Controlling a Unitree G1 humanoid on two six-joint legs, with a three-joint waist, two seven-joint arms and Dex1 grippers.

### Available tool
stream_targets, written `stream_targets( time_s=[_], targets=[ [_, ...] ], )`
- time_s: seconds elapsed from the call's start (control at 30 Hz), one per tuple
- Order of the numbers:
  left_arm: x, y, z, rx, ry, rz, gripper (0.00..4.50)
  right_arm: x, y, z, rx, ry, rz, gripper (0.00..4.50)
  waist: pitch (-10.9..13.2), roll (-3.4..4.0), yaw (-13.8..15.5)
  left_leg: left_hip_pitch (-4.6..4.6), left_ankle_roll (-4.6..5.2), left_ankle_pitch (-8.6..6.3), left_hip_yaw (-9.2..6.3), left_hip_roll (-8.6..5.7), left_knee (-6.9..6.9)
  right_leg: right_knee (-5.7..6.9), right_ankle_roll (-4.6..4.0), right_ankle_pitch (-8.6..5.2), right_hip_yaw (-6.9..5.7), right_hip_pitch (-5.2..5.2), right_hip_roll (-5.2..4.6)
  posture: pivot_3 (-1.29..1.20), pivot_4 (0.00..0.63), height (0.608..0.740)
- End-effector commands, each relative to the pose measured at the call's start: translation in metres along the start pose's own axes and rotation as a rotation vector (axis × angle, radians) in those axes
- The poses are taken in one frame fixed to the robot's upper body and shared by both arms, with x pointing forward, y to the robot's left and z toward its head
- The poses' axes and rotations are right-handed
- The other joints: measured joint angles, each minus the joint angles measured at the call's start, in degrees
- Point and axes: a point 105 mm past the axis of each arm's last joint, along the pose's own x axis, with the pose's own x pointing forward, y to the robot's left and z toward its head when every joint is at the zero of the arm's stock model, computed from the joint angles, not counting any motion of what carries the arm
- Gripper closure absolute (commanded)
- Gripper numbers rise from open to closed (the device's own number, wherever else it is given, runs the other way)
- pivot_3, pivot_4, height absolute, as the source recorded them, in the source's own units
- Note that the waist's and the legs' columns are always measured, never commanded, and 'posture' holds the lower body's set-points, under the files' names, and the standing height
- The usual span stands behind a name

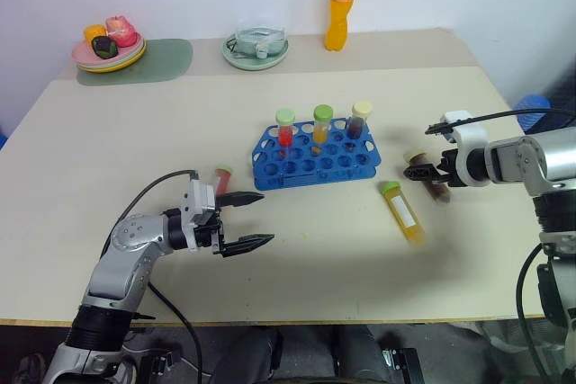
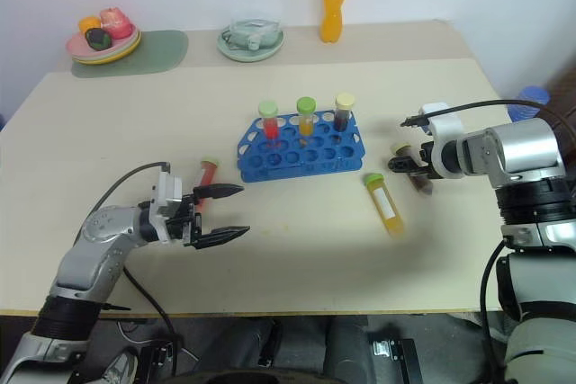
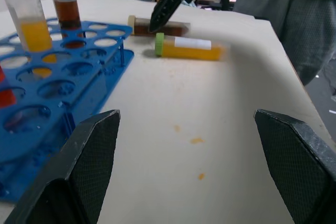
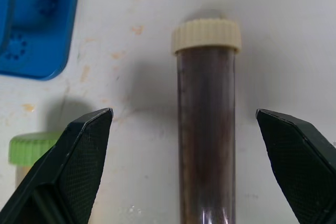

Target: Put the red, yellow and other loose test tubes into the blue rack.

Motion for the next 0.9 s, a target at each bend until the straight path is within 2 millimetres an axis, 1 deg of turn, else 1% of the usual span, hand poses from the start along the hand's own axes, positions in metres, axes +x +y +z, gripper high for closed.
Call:
stream_targets(
  time_s=[0.03, 0.1, 0.13, 0.17, 0.2, 0.23, 0.27, 0.3, 0.43, 0.53, 0.57, 0.6, 0.63, 0.7, 0.8, 0.9],
  targets=[
    [0.0, -0.004, 0.009, 0.017, -0.026, -0.002, 0.27, 0.003, -0.002, 0.007, -0.05, -0.001, -0.009, 0.26, 0.0, 0.0, 0.0, 0.0, 0.0, 0.0, 0.0, 0.0, 0.0, 0.0, 0.0, 0.0, 0.0, 0.0, 0.0, 0.0, 0.15, 0.74],
    [0.0, -0.006, 0.008, 0.015, -0.025, -0.002, 0.25, 0.004, -0.004, 0.006, -0.062, 0.017, -0.011, 0.82, 0.0, 0.0, 0.0, 0.0, 0.0, 0.0, 0.0, 0.0, 0.0, 0.0, 0.0, 0.0, 0.0, -0.01, 0.0, 0.0, 0.15, 0.74],
    [0.0, -0.006, 0.008, 0.014, -0.024, -0.001, 0.25, 0.005, -0.005, 0.004, -0.069, 0.032, -0.01, 1.4, 0.0, 0.0, 0.0, 0.0, 0.0, 0.0, 0.02, 0.0, 0.0, 0.0, -0.01, 0.0, 0.0, 0.0, 0.0, 0.0, 0.15, 0.74],
    [0.0, -0.007, 0.008, 0.012, -0.024, 0.001, 0.25, 0.006, -0.007, 0.003, -0.078, 0.042, -0.012, 1.81, 0.0, 0.0, 0.0, 0.0, 0.0, 0.0, 0.02, 0.0, 0.0, 0.0, -0.01, 0.01, 0.0, 0.0, 0.0, 0.0, 0.15, 0.74],
    [0.0, -0.007, 0.007, 0.011, -0.024, 0.004, 0.25, 0.007, -0.009, 0.002, -0.086, 0.048, -0.02, 2.38, 0.0, 0.0, 0.0, 0.01, 0.0, 0.0, 0.02, 0.0, 0.0, 0.0, -0.01, 0.01, 0.0, 0.0, 0.01, 0.0, 0.15, 0.74],
    [-0.001, -0.007, 0.007, 0.009, -0.022, 0.007, 0.25, 0.008, -0.01, 0.002, -0.088, 0.052, -0.019, 2.75, 0.0, 0.0, -0.1, 0.01, 0.0, 0.0, 0.02, 0.0, 0.0, 0.0, -0.01, 0.01, 0.0, 0.0, 0.01, 0.0, 0.15, 0.74],
    [-0.001, -0.008, 0.006, 0.009, -0.021, 0.01, 0.25, 0.009, -0.011, 0.002, -0.093, 0.052, -0.02, 3.29, 0.0, 0.0, -0.1, 0.02, 0.0, 0.0, 0.02, 0.0, 0.0, 0.0, -0.01, 0.01, 0.0, 0.0, 0.01, 0.0, 0.15, 0.74],
    [-0.002, -0.008, 0.005, 0.008, -0.019, 0.012, 0.25, 0.009, -0.012, 0.003, -0.1, 0.051, -0.023, 3.64, 0.0, 0.0, -0.2, 0.02, 0.0, 0.0, 0.03, 0.01, -0.01, 0.0, -0.01, 0.01, 0.0, -0.01, 0.01, 0.0, 0.15, 0.74],
    [-0.001, -0.008, 0.005, 0.01, -0.017, 0.019, 0.25, 0.008, -0.013, 0.008, -0.166, 0.033, -0.032, 3.64, 0.0, 0.0, -0.3, 0.02, 0.0, 0.0, 0.03, 0.01, 0.0, 0.01, -0.02, 0.01, 0.0, 0.0, 0.01, 0.0, 0.15, 0.74],
    [0.0, -0.006, 0.007, 0.013, -0.02, 0.022, 0.25, 0.006, -0.006, 0.018, -0.229, -0.062, 0.009, 3.64, 0.0, 0.0, -0.4, 0.03, 0.0, 0.0, 0.03, 0.01, 0.0, 0.01, -0.02, 0.01, 0.0, 0.0, 0.01, 0.0, 0.15, 0.74],
    [0.0, -0.005, 0.007, 0.014, -0.021, 0.023, 0.25, 0.004, -0.006, 0.018, -0.261, -0.073, -0.001, 3.64, 0.0, 0.0, -0.5, 0.02, 0.0, 0.0, 0.03, 0.01, 0.0, 0.01, -0.02, 0.02, 0.0, -0.01, 0.01, 0.0, 0.15, 0.74],
    [0.0, -0.004, 0.007, 0.015, -0.021, 0.024, 0.25, 0.002, -0.005, 0.018, -0.329, -0.097, -0.005, 3.64, 0.0, -0.01, -0.5, 0.02, 0.0, 0.0, 0.04, 0.01, 0.0, 0.01, -0.02, 0.02, 0.0, 0.0, 0.02, 0.0, 0.15, 0.74],
    [0.0, -0.004, 0.007, 0.019, -0.019, 0.025, 0.25, -0.002, 0.001, 0.018, -0.384, -0.132, 0.024, 3.64, 0.0, -0.01, -0.7, 0.02, 0.0, 0.0, 0.03, 0.01, 0.0, 0.01, -0.02, 0.02, 0.0, 0.0, 0.01, 0.0, 0.15, 0.74],
    [0.001, -0.002, 0.008, 0.022, -0.022, 0.026, 0.25, -0.014, 0.007, 0.017, -0.441, -0.171, 0.038, 3.64, 0.0, -0.01, -1.0, 0.03, 0.0, 0.0, 0.06, 0.0, 0.01, 0.02, -0.01, 0.02, 0.0, -0.01, 0.0, 0.0, 0.15, 0.74],
    [0.001, -0.001, 0.009, 0.028, -0.023, 0.026, 0.25, -0.03, 0.02, 0.018, -0.552, -0.294, 0.078, 3.64, 0.0, 0.0, -1.2, 0.0, 0.0, 0.0, 0.05, 0.0, 0.0, 0.03, 0.0, 0.03, -0.01, -0.04, 0.0, 0.0, 0.15, 0.74],
    [0.001, 0.002, 0.008, 0.037, -0.022, 0.031, 0.25, -0.041, 0.031, 0.02, -0.606, -0.413, 0.069, 3.64, 0.0, 0.0, -1.3, 0.0, 0.0, 0.0, 0.06, 0.0, -0.01, 0.04, 0.0, 0.03, -0.01, -0.06, 0.0, 0.0, 0.15, 0.74]
  ],
)
